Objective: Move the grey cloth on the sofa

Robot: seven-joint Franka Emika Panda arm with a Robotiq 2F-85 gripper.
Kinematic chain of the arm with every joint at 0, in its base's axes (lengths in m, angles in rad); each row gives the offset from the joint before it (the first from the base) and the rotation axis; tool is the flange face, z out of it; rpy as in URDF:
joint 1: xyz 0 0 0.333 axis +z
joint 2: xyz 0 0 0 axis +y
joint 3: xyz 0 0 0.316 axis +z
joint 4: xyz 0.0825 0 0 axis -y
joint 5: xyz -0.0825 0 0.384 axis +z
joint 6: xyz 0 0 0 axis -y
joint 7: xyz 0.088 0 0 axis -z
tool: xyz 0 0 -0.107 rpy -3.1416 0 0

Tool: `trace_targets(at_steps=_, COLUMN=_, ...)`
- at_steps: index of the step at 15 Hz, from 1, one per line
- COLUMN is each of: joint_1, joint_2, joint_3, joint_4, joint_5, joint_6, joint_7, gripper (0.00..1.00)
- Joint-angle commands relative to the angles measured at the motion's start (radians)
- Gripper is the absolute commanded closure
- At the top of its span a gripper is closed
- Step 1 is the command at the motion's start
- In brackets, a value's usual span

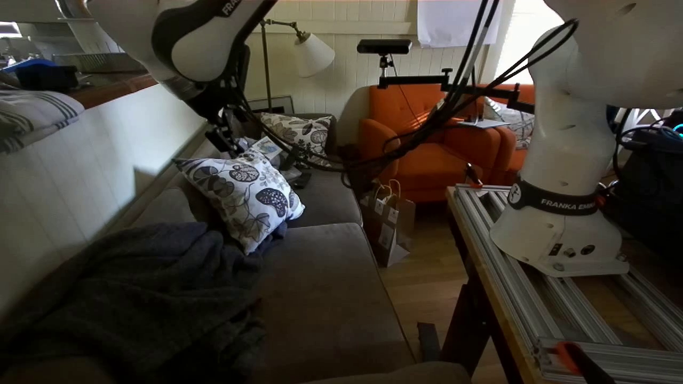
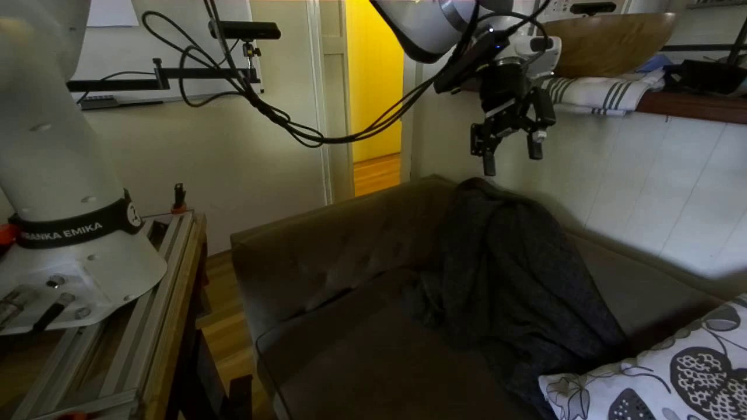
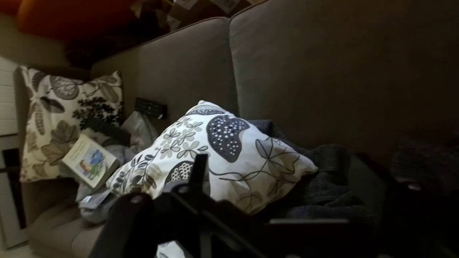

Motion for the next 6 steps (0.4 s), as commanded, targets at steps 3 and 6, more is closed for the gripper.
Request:
trace_targets(at_steps=3, joint_1=0.017, joint_2=-0.089, joint_3=0.043, joint_4=-0.111, joint_5=-0.128, joint_6=-0.002, joint_7=0.062, gripper=0.0)
trace_targets(at_steps=6, joint_1=0.02, joint_2=-0.115, joint_3=0.045, joint_4=-0.145, joint_5=-0.139, joint_6=0.004, joint_7=0.068, gripper=0.0)
